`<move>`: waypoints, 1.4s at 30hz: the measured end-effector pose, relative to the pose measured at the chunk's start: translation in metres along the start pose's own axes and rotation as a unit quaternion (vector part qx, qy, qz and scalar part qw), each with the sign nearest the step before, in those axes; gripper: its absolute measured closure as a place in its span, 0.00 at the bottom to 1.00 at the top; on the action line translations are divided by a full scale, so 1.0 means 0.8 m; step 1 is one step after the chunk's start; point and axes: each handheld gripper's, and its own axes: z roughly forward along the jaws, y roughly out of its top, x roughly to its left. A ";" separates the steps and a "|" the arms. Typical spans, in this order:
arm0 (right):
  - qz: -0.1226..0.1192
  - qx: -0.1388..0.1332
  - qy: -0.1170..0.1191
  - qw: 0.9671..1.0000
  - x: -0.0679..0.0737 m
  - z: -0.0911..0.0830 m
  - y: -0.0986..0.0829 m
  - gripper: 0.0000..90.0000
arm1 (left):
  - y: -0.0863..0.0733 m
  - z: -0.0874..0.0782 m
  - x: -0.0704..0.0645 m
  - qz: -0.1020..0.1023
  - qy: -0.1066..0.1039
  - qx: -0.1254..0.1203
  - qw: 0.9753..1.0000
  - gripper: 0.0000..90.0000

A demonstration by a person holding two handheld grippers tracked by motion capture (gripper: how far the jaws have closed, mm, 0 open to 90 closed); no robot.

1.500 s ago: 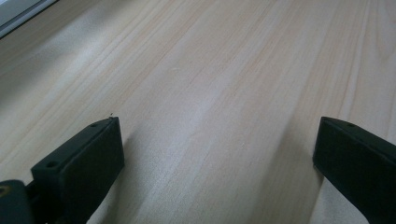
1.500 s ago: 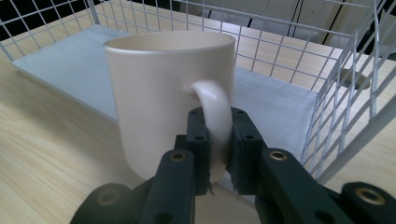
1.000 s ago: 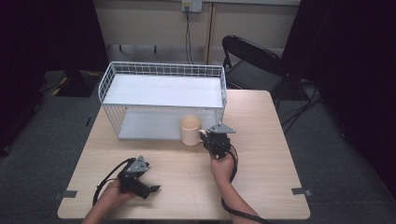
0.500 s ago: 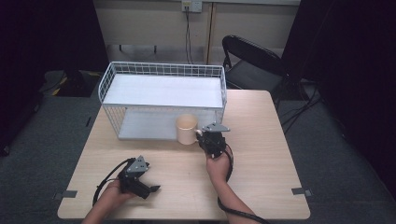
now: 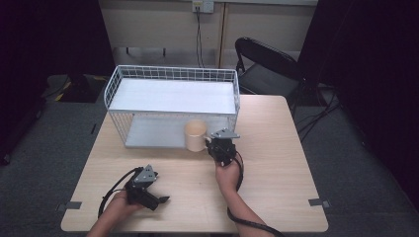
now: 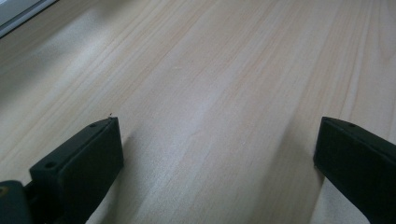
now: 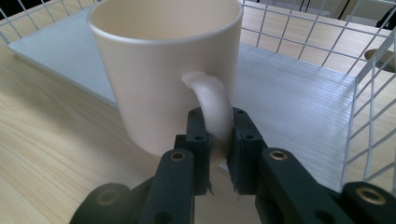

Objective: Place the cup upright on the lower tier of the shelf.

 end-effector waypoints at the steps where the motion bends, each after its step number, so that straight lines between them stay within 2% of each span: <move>1: 0.000 0.000 0.000 1.000 0.000 0.000 0.000 0.89 | 0.000 0.000 0.000 0.000 0.000 0.000 1.000 0.01; 11: 0.000 0.012 0.006 1.000 -0.001 0.005 -0.003 0.89 | 0.000 0.000 0.000 0.000 0.000 0.000 1.000 0.01; 27: -0.002 0.011 0.003 1.000 0.003 0.012 0.000 0.89 | 0.000 0.000 0.000 0.000 0.000 0.000 1.000 0.01; 30: -0.002 0.011 0.003 1.000 0.003 0.011 0.000 0.85 | 0.000 0.000 0.000 0.000 0.000 0.000 1.000 0.01; 38: -0.001 0.013 0.003 1.000 0.002 0.010 -0.002 0.57 | 0.000 0.000 0.000 0.000 0.000 0.000 1.000 0.01; 39: 0.002 0.020 0.006 1.000 0.002 0.011 -0.003 0.50 | 0.000 0.000 0.000 0.000 0.000 0.000 1.000 0.01; 40: 0.002 0.020 0.006 1.000 0.002 0.011 -0.003 0.50 | 0.000 0.000 0.000 0.000 0.000 0.000 1.000 0.01; 42: 0.001 0.021 0.006 1.000 0.002 0.012 -0.004 0.43 | 0.000 0.000 0.000 0.000 0.000 0.000 1.000 0.01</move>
